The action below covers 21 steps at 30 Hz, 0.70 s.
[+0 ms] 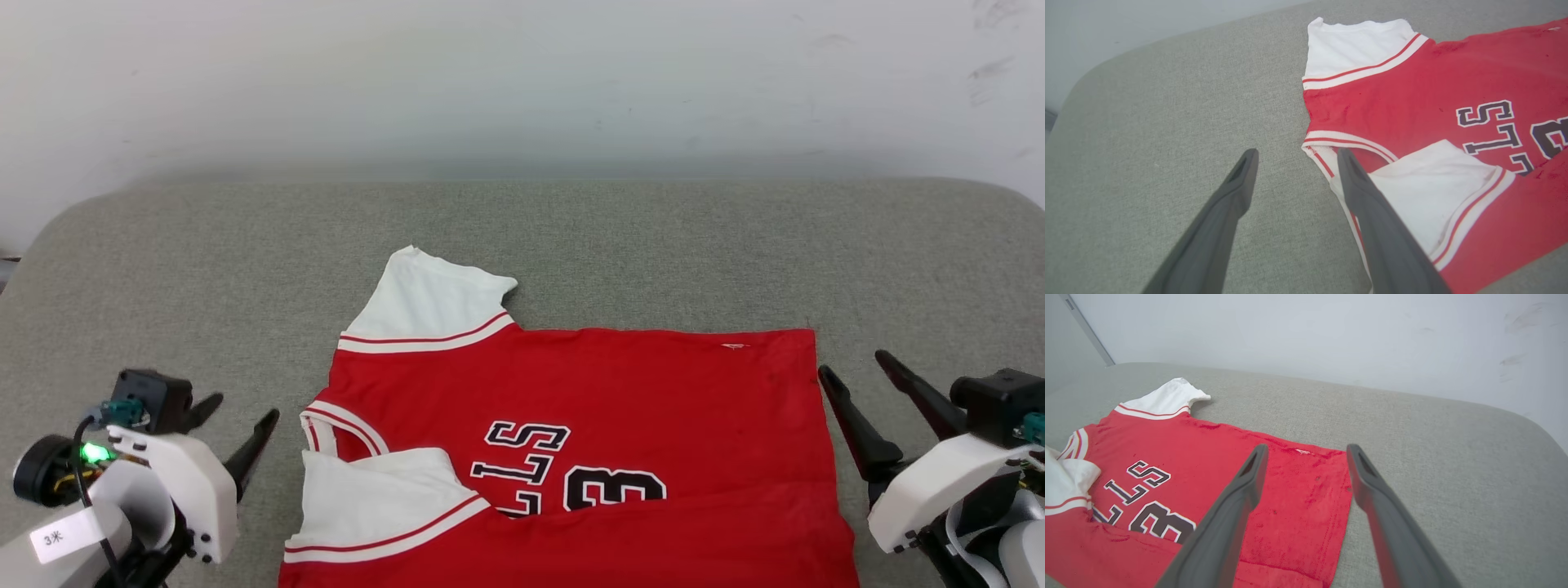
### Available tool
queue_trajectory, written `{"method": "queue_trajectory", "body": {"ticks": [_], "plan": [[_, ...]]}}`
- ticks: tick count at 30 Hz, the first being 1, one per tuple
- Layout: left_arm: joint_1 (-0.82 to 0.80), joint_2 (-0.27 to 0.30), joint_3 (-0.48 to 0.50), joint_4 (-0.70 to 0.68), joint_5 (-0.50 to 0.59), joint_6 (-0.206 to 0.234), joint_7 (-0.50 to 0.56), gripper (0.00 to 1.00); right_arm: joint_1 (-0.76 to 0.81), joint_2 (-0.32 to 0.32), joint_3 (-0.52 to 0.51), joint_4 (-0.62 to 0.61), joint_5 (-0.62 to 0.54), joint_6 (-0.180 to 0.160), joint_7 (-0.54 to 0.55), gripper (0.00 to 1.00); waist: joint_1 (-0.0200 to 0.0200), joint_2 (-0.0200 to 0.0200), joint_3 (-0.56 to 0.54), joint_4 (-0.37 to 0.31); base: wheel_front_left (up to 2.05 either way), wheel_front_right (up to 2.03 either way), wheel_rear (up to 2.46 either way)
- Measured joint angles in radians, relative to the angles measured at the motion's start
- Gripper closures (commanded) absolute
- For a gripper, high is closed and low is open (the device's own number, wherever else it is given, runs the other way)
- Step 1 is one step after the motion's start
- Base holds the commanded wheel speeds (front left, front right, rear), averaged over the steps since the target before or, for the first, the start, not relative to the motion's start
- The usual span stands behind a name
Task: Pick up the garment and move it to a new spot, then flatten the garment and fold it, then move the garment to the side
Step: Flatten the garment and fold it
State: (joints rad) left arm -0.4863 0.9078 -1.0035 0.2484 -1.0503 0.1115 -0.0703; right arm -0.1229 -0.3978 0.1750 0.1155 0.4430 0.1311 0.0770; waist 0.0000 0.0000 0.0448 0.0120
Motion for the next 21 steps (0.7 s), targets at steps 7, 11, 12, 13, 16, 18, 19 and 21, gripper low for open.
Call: {"method": "queue_trajectory", "body": {"ticks": [7, 11, 12, 13, 16, 18, 19, 21], "plan": [[-0.121, -0.027, 0.051, 0.029, 0.056, 0.019, -0.075, 0.0, 0.061, 0.158, -0.138, -0.087, -0.144, 0.0, -0.131, 0.0, 0.0, 0.0, 0.011, -0.029, 0.0, 0.0, 0.0], [-0.223, -0.045, 0.075, 0.062, 0.061, -0.025, -0.051, 0.0, 0.072, 0.208, -0.149, -0.137, -0.193, 0.0, -0.145, 0.0, 0.0, 0.0, 0.037, -0.051, 0.0, 0.0, 0.0], [-0.254, -0.046, 0.072, 0.076, 0.061, -0.047, -0.02, 0.0, 0.071, 0.215, -0.146, -0.148, -0.202, 0.0, -0.148, 0.0, 0.0, 0.0, 0.046, -0.058, 0.0, 0.0, 0.0], [-0.284, -0.048, 0.071, 0.088, 0.06, -0.062, 0.007, 0.0, 0.07, 0.22, -0.144, -0.155, -0.209, 0.0, -0.148, 0.0, 0.0, 0.0, 0.057, -0.066, 0.0, 0.0, 0.0], [-0.383, -0.062, 0.067, 0.123, 0.045, -0.114, 0.121, 0.0, 0.058, 0.234, -0.137, -0.173, -0.225, 0.0, -0.15, 0.0, 0.0, 0.0, 0.093, -0.089, 0.0, 0.0, 0.0], [-0.448, -0.07, 0.061, 0.148, 0.04, -0.142, 0.202, 0.0, 0.042, 0.239, -0.133, -0.18, -0.233, 0.0, -0.156, 0.0, 0.0001, 0.0, 0.122, -0.104, 0.0, 0.0, 0.0], [-0.48, -0.073, 0.059, 0.162, 0.036, -0.153, 0.243, 0.0, 0.032, 0.241, -0.13, -0.182, -0.234, 0.0, -0.157, 0.0, 0.0001, 0.0, 0.137, -0.112, 0.0, 0.0, 0.0], [-0.542, -0.077, 0.045, 0.187, 0.026, -0.171, 0.341, 0.0, 0.015, 0.247, -0.126, -0.187, -0.235, 0.0, -0.165, 0.0, 0.0, 0.0, 0.169, -0.128, 0.0, 0.0, 0.0]]}}
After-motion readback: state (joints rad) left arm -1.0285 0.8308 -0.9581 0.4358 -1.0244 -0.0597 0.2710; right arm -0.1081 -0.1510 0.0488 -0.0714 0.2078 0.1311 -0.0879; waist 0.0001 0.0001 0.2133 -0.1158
